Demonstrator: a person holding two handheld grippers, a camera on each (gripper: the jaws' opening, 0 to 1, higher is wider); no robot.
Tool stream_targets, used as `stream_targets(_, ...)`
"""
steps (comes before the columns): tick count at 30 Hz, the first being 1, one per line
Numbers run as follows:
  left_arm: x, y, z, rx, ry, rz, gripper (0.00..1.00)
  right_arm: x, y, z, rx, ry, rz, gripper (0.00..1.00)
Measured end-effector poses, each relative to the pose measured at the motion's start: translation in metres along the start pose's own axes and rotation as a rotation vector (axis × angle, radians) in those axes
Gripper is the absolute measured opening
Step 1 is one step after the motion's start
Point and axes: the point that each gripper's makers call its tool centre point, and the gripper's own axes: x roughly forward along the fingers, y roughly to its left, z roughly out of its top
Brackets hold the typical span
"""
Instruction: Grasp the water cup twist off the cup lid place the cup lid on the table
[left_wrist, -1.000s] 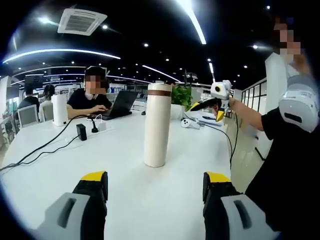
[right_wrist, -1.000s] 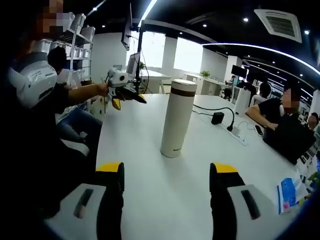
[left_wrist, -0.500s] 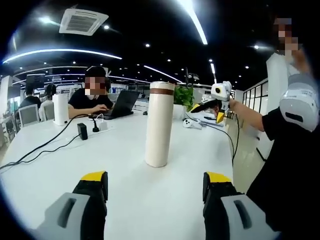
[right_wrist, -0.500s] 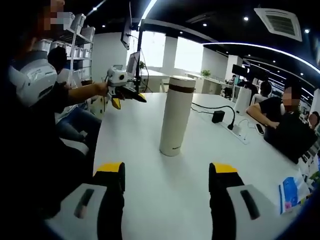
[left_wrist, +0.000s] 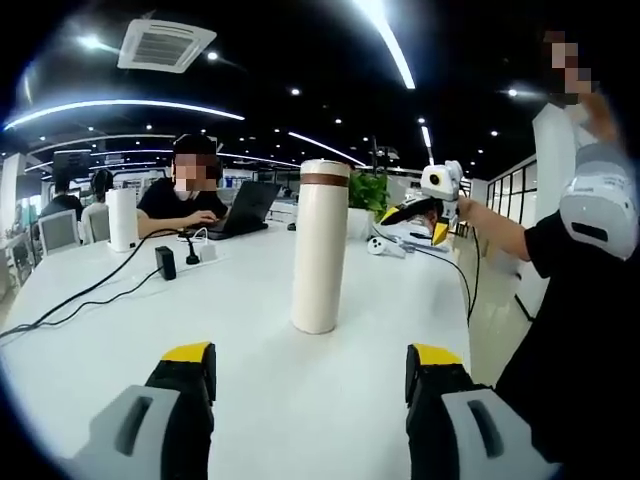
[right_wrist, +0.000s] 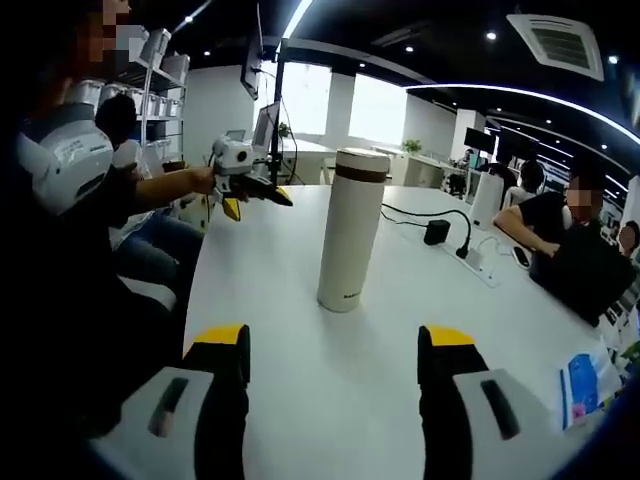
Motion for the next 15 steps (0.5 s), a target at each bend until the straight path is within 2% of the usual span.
stream_targets(15,-0.0017,-0.0039,-0.0004,-0.003,-0.017,-0.001,0.77,-0.0025,0.0034,0.0041,-0.007,-0.003,-0.009,0.7)
